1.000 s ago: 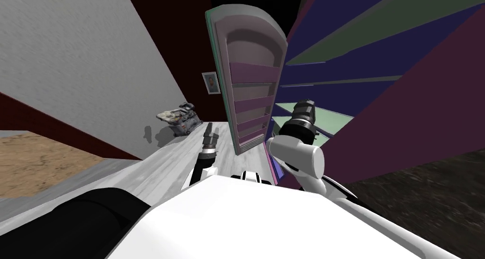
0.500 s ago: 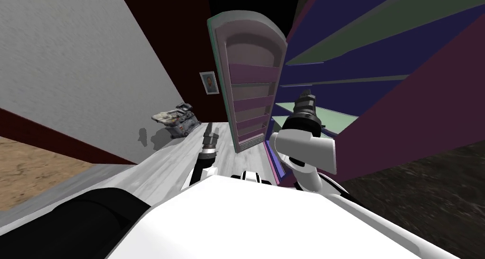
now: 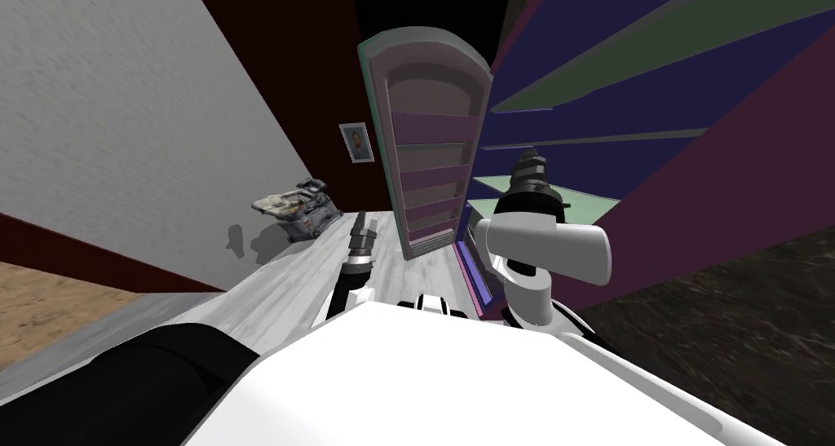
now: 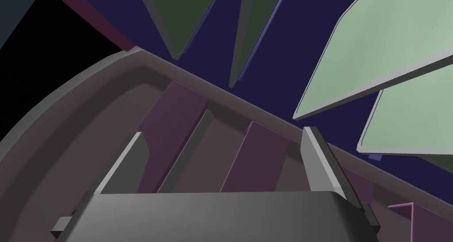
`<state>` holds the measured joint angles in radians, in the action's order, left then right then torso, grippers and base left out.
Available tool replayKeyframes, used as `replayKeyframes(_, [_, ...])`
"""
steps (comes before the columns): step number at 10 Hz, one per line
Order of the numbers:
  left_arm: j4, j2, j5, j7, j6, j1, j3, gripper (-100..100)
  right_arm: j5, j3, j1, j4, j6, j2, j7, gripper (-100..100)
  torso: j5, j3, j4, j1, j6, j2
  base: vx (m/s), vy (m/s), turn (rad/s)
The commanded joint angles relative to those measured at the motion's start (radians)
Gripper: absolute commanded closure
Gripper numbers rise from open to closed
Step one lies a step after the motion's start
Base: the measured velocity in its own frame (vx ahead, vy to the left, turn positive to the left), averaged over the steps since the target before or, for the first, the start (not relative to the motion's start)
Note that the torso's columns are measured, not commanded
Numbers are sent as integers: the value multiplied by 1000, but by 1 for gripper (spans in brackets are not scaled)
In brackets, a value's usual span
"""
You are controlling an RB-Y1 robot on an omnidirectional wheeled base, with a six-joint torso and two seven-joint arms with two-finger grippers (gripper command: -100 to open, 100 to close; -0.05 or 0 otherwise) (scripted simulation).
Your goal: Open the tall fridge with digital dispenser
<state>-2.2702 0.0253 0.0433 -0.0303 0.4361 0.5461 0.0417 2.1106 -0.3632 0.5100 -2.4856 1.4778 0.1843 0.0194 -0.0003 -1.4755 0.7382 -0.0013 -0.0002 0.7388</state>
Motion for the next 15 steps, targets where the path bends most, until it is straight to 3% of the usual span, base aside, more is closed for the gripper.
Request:
replayKeyframes(1, [0,0,0,0,0,0,0,0,83,83,1,-7,-59,-33,63,-100,0,0,0,1,1,0,11,71,-88])
replayKeyframes(2, [0,0,0,0,0,0,0,0,102,101,1,-7,-59,-33,63,-100,0,0,0,2,0,-1,2,40,18])
replayKeyframes(3, [0,0,0,0,0,0,0,0,139,139,4,-12,-107,-66,109,-100,0,-1,0,0,0,-1,11,74,-111])
replayKeyframes(5, [0,0,0,0,0,0,0,0,189,188,4,-12,-115,-66,123,-100,1,-1,0,2,0,-1,6,59,-57])
replayKeyframes(6, [0,0,0,0,0,0,0,0,229,228,7,-17,-163,-99,170,-100,0,0,0,0,0,0,-9,73,-143])
replayKeyframes(8, [0,0,0,0,0,0,0,0,275,274,7,-17,-171,-99,183,-100,1,0,0,2,0,0,-5,50,-35])
replayKeyframes(9, [0,0,0,0,0,0,0,0,315,313,10,-21,-218,-132,230,-100,0,-1,0,0,0,-1,8,75,-143])
replayKeyframes(11, [0,0,0,0,0,0,0,0,362,360,10,-21,-226,-132,243,-100,1,-1,0,2,0,-1,5,56,-37])
replayKeyframes(12, [0,0,0,0,0,0,0,0,398,397,14,-26,-274,-165,289,-100,0,-1,0,0,0,-1,1,65,-131])
replayKeyframes(14, [0,0,0,0,0,0,0,0,448,446,14,-26,-282,-165,303,-100,1,0,0,2,0,0,-3,55,-46])
replayKeyframes(15, [0,0,0,0,0,0,0,0,483,481,17,-31,-327,-198,351,-100,0,0,0,0,0,-1,2,52,-145])
